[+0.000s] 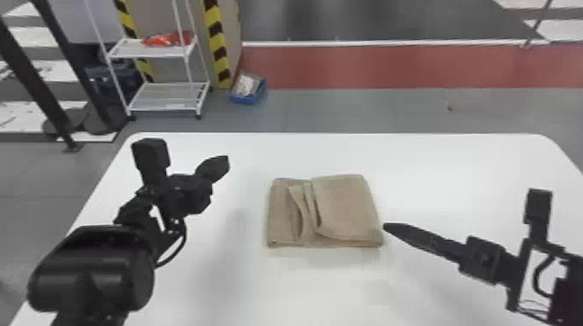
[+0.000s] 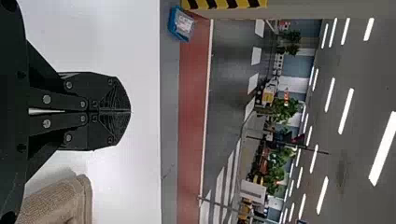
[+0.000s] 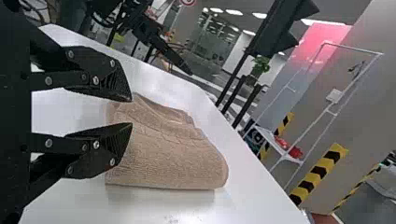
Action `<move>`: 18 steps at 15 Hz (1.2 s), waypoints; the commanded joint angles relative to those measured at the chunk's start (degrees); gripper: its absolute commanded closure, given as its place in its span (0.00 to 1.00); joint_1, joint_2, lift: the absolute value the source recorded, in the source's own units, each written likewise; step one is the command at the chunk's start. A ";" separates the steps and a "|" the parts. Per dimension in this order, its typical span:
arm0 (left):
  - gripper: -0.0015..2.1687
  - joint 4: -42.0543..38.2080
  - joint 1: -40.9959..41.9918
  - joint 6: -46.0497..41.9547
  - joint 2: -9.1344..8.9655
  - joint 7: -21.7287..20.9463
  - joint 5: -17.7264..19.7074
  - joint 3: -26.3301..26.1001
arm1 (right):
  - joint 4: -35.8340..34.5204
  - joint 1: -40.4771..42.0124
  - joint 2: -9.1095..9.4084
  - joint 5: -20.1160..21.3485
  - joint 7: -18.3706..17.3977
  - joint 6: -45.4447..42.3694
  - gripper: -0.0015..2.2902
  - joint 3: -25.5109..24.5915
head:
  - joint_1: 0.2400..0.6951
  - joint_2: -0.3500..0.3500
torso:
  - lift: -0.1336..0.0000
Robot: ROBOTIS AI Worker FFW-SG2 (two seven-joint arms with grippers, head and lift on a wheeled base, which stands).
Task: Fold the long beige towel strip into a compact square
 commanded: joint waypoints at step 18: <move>0.88 1.12 -0.38 0.33 0.09 -2.42 1.57 1.11 | 25.47 -20.72 2.38 19.96 -3.75 -13.28 0.93 5.69 | 1.00 0.61 | 0.07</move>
